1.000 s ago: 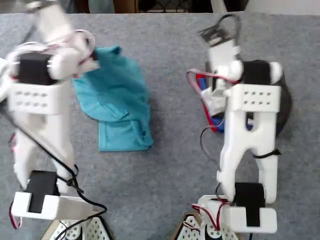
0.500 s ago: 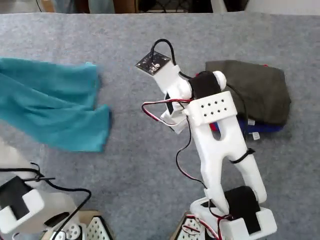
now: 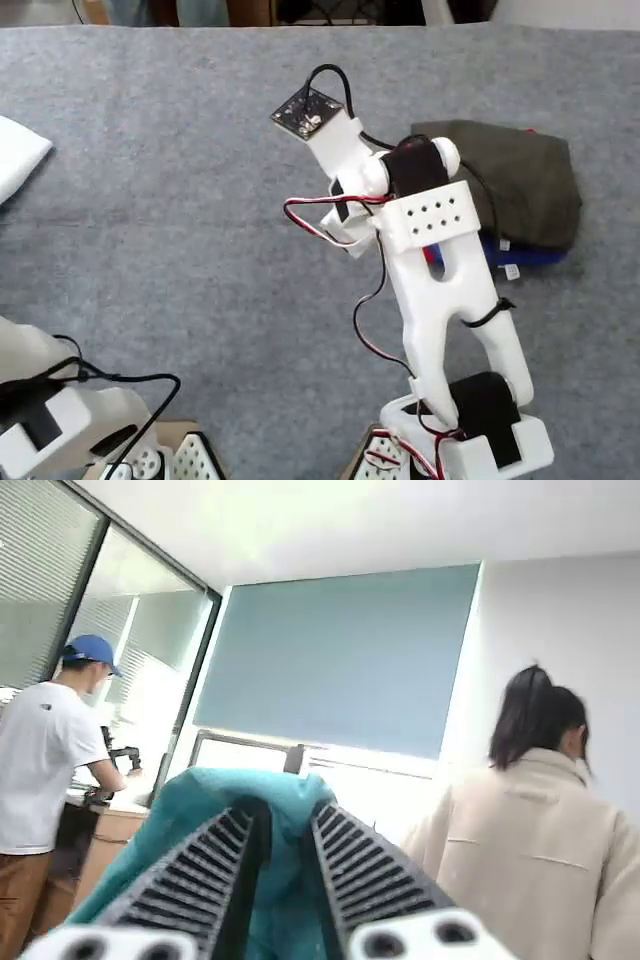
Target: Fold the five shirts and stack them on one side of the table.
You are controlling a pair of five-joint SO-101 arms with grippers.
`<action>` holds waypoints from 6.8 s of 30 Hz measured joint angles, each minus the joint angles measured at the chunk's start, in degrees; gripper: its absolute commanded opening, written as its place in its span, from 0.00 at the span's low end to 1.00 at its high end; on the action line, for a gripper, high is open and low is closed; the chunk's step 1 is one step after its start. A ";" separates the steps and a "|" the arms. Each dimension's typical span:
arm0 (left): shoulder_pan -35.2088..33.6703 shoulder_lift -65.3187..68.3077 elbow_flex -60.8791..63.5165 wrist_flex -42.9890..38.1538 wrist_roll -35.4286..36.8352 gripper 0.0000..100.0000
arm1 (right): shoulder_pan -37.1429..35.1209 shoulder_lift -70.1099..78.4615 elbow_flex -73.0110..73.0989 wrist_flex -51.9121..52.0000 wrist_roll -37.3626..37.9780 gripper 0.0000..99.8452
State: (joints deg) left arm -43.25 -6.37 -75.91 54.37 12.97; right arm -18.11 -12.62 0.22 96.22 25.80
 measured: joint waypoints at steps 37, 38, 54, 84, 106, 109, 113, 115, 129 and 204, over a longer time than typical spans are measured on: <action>68.13 14.24 44.40 42.11 -10.73 0.36 | 30.07 -3.52 -31.65 0.35 4.92 0.22; 66.90 12.92 43.43 43.52 -10.81 0.35 | 29.45 -3.16 -31.65 0.26 4.92 0.22; 3.69 -22.15 69.63 45.80 -11.16 0.03 | -9.85 23.21 -31.74 3.16 13.10 0.23; -28.57 -27.69 111.21 29.71 -23.03 0.05 | -19.87 79.03 -75.43 -1.76 15.74 0.01; -31.21 -27.78 119.30 23.91 -17.93 0.05 | -13.98 71.38 -82.37 4.57 10.64 0.34; -31.21 -27.78 119.30 23.91 -17.93 0.05 | -17.85 71.38 -78.95 4.57 14.24 0.35; -31.21 -27.78 119.30 23.91 -17.93 0.05 | -21.71 75.52 -73.76 2.99 17.67 0.26; -31.21 -27.78 119.30 23.91 -17.93 0.05 | -21.63 78.15 -73.32 1.41 17.85 0.13; -31.21 -27.78 119.30 23.65 -17.93 0.05 | -14.07 73.85 -87.74 4.57 11.08 0.01; -34.11 -27.78 121.58 16.70 -17.41 0.05 | 3.34 63.82 -55.56 -5.63 -24.26 0.01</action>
State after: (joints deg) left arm -77.36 -34.15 45.67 71.08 -4.44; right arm -14.77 51.21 -55.34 90.59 1.54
